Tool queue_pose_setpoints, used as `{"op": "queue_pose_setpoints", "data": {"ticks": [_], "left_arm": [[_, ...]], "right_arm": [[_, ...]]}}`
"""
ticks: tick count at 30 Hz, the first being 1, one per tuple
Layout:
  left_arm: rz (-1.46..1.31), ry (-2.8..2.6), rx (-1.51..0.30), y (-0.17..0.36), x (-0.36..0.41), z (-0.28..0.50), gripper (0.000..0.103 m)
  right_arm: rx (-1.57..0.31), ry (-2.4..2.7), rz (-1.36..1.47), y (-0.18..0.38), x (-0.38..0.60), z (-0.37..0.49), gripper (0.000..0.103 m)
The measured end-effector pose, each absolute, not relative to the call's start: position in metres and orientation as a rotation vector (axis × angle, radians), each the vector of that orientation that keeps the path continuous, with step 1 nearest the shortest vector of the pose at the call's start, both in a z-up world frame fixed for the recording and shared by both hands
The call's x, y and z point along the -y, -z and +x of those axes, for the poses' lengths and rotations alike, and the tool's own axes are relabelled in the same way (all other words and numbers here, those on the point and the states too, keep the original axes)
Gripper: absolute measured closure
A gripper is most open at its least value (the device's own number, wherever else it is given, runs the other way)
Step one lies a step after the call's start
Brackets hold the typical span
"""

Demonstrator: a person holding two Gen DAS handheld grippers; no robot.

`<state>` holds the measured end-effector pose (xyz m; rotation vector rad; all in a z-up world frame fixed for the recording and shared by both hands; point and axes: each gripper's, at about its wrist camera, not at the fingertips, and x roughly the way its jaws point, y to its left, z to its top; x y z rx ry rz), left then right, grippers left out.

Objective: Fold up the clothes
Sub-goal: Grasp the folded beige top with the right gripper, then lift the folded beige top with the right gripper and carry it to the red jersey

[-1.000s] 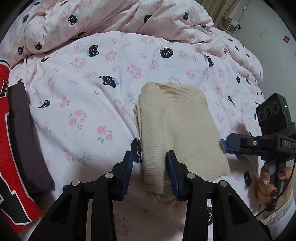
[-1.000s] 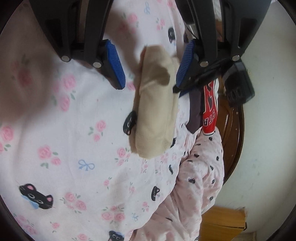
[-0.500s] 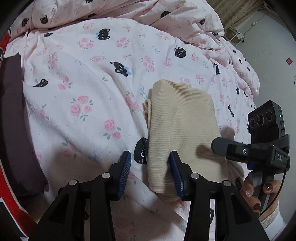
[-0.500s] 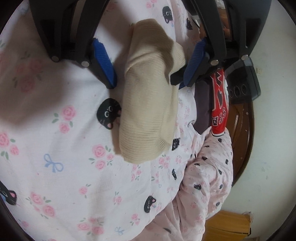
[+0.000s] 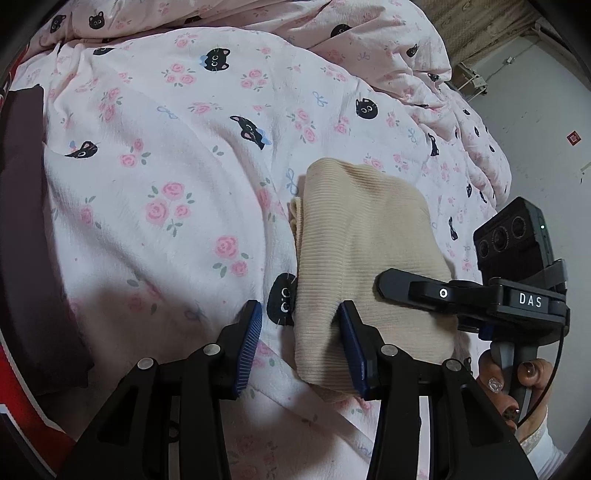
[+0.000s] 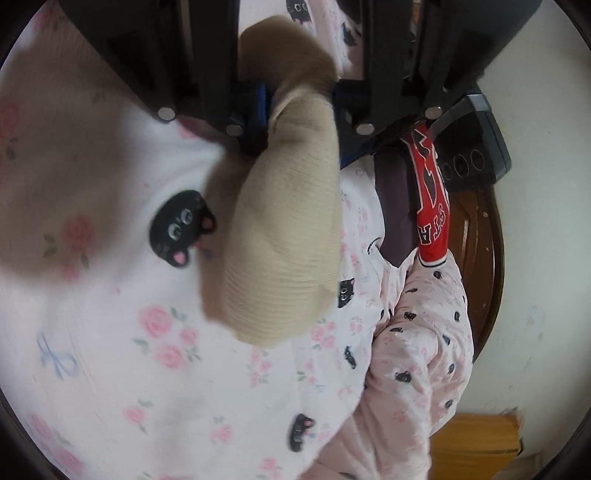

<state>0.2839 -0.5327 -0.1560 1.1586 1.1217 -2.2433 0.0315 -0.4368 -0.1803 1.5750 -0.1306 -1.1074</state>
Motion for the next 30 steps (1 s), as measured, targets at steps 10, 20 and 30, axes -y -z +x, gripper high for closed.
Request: {"op": "queue_pose_setpoints", "data": {"ticks": [10, 20, 30], "left_arm": [[1.0, 2.223, -1.372, 0.148, 0.544, 0.311, 0.061], [0.546, 2.108, -2.237, 0.18, 0.555, 0.335, 0.047], [-0.009, 2.061, -2.588, 0.179, 0.564, 0.351, 0.031]], "right_arm": [[0.175, 1.104, 1.56, 0.165, 0.436, 0.027, 0.08], [0.33, 1.012, 1.577, 0.134, 0.453, 0.013, 0.08], [0.53, 0.909, 1.573, 0.115, 0.461, 0.004, 0.08]]}}
